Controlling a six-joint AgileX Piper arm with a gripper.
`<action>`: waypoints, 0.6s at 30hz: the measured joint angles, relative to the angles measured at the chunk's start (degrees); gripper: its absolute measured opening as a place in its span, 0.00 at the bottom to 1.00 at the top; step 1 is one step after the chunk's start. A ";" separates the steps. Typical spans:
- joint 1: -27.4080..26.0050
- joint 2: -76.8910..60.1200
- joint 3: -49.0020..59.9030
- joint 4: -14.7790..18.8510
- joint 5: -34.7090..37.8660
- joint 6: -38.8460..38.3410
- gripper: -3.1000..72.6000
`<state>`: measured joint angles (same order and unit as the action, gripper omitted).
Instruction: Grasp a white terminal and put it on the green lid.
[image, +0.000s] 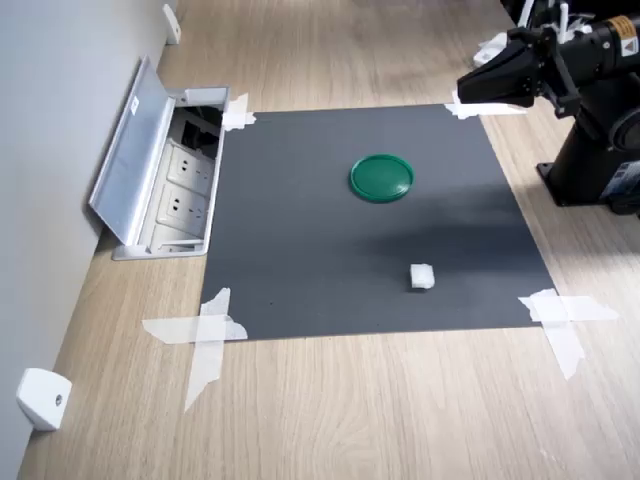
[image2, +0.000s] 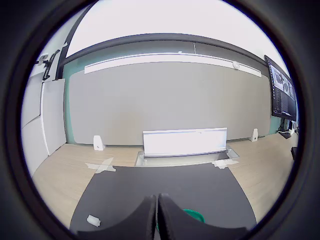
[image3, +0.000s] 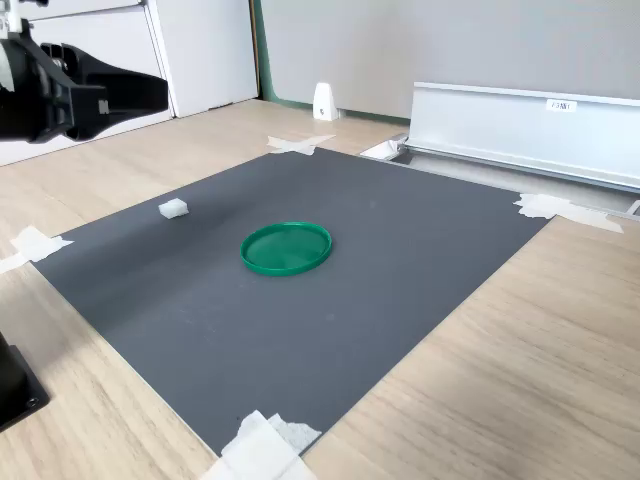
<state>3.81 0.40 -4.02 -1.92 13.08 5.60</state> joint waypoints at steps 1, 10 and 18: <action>0.00 0.00 0.00 0.00 0.00 0.00 0.03; 0.00 0.00 0.00 0.00 0.00 0.00 0.03; 0.00 1.29 0.00 0.00 0.00 0.00 0.03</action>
<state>3.81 1.69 -4.02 -1.92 13.08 5.60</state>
